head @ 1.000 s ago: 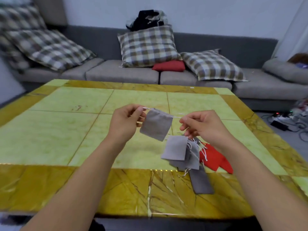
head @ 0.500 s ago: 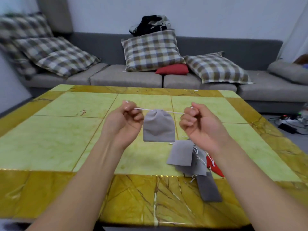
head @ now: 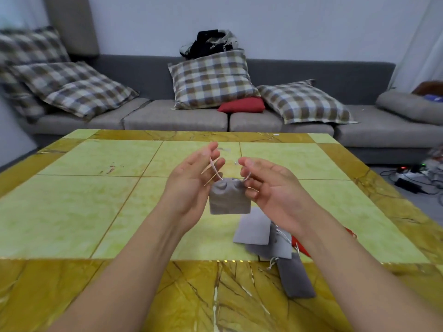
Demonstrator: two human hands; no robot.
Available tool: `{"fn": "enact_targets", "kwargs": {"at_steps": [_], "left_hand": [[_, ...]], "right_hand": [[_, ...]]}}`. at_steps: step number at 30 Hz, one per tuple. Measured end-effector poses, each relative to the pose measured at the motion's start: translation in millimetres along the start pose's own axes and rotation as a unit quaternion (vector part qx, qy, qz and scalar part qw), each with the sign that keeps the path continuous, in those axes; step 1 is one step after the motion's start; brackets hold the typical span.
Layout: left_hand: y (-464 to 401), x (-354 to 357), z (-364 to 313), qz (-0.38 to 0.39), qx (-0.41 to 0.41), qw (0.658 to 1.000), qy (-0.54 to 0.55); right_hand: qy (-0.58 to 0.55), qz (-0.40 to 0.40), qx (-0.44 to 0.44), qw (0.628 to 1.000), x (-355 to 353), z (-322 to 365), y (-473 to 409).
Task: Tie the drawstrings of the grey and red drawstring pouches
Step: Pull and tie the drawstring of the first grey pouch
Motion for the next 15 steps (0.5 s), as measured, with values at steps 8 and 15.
{"fn": "enact_targets", "kwargs": {"at_steps": [8, 15], "left_hand": [[1, -1, 21, 0.004, -0.047, 0.999, -0.005], [4, 6, 37, 0.045, -0.115, 0.987, -0.099]], "right_hand": [[0.066, -0.047, -0.074, 0.994, -18, 4, 3], [0.234, 0.040, -0.225, 0.945, -3, 30, 6]]}}
Point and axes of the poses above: each hand's wrist, its own y-axis away from the middle knuckle, its own x-axis out of the palm, z = x × y, the point moved 6 cm from there along -y, towards the middle knuckle, and after that the axes turned 12 degrees about -x, right-handed, at the moved point
